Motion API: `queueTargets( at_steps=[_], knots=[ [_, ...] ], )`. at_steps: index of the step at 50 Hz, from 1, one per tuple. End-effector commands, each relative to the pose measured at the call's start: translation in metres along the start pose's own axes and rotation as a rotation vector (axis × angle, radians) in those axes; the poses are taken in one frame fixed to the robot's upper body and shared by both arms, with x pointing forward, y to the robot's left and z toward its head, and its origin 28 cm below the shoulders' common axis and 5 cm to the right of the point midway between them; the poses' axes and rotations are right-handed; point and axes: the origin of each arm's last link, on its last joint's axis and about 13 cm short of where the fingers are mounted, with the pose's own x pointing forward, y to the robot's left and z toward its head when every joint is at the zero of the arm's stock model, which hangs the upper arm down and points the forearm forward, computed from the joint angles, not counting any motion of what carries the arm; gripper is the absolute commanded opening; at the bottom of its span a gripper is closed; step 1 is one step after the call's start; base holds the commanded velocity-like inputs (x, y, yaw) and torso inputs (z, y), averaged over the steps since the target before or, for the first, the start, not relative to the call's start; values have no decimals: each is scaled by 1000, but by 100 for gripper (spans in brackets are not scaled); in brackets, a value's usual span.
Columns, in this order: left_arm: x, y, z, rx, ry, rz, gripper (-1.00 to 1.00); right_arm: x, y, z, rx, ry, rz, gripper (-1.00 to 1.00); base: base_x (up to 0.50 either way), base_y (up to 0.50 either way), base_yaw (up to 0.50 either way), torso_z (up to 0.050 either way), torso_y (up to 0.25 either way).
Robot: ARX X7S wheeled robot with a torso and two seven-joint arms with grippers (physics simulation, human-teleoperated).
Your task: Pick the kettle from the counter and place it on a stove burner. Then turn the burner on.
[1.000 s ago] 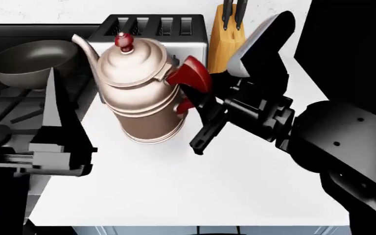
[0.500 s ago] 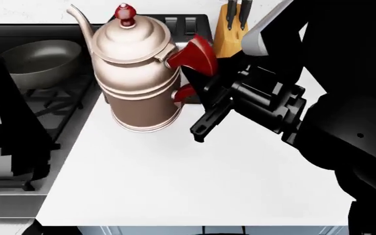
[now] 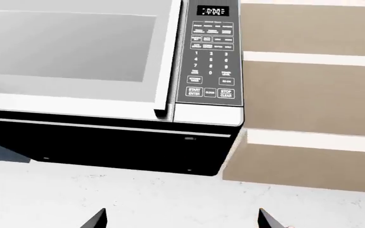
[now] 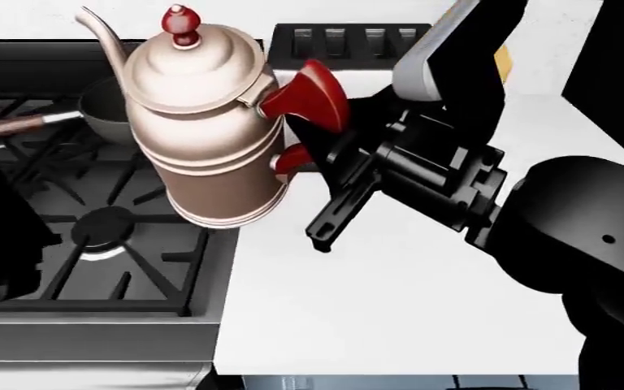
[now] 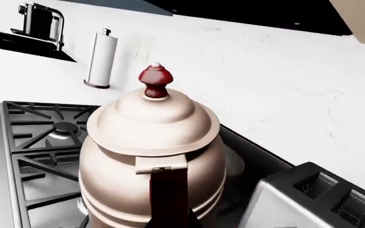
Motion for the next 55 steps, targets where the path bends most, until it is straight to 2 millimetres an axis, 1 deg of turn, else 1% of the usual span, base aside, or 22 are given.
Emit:
queueTargets(
  at_steps=[1, 10, 19, 21, 36, 40, 47, 55],
  knots=[
    [0, 2, 1, -1, -4, 10, 100, -1, -1, 3, -27, -25, -20, -100, 0, 500, 0, 0, 0],
    [0, 2, 1, -2, -2, 8, 100, 0, -2, 2, -33, -28, -24, -100, 124, 500, 0, 0, 1],
    [0, 2, 2, -3, -3, 7, 100, -1, 0, 3, -37, -35, -19, -100, 263, 486, 0, 0, 1],
    [0, 2, 2, -3, -4, 7, 100, -1, 0, 3, -3, -33, 0, -100, 342, 443, 0, 0, 0],
    [0, 2, 3, 1, -6, 8, 100, 0, 1, -1, 20, -48, 19, -100, 0, 0, 0, 0, 1],
    [0, 2, 3, 1, -7, 10, 100, 3, 2, -4, 35, -55, 23, -100, 0, 0, 0, 0, 2],
    [0, 3, 3, 2, -9, 14, 100, 11, 6, -19, 65, -39, 44, -100, 0, 0, 0, 0, 0],
    [0, 3, 3, 3, -9, 15, 100, 11, 8, -24, 78, -29, 55, -100, 0, 0, 0, 2, 1]
  ],
)
